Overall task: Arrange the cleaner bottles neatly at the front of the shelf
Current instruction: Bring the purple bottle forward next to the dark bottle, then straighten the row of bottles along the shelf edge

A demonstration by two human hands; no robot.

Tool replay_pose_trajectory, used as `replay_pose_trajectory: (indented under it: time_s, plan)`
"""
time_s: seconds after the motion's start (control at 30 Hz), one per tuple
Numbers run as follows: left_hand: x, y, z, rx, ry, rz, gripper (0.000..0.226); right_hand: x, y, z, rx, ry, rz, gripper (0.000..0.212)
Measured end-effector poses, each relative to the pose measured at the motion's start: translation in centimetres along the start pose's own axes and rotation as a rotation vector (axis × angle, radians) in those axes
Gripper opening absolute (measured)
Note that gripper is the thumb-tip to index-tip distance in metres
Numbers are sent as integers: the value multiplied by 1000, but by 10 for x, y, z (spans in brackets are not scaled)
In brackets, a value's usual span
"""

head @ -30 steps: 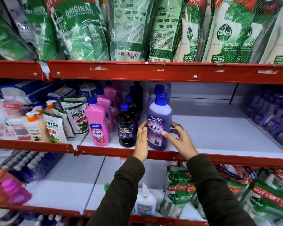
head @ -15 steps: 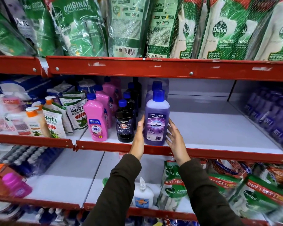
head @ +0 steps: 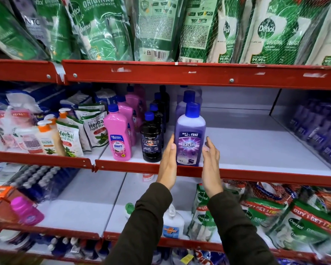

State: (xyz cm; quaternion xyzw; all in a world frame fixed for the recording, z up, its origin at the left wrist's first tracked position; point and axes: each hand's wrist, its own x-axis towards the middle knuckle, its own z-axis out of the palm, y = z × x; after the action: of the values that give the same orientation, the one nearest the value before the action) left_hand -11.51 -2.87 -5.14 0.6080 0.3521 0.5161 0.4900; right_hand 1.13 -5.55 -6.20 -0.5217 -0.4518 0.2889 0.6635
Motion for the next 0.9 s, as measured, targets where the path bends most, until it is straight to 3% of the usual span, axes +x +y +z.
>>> replay_pose_trajectory:
  time_s: [0.1, 0.17, 0.23, 0.33, 0.47, 0.7, 0.9]
  plan:
    - [-7, -9, -10, 8, 245, 83, 49, -23, 1, 19, 9, 197, -207, 42]
    - [-7, -12, -26, -35, 385, 127, 46, -36, 3, 39, 17, 187, -287, 32]
    - [-1, -13, -44, -69, 437, 118, 52, -42, 4, 62, 52, 81, -262, 36]
    - [14, -11, -68, -124, 376, 26, 65, -33, 3, 97, 154, -81, -85, 48]
    - [32, -5, -88, -228, 200, -76, 63, -1, -4, 129, 273, -166, 91, 38]
    - [40, -9, -108, -171, 46, -97, 45, 4, -7, 134, 252, -192, 106, 40]
    - [28, -15, -116, -77, 39, -86, 57, -8, -7, 128, 177, -195, 115, 49]
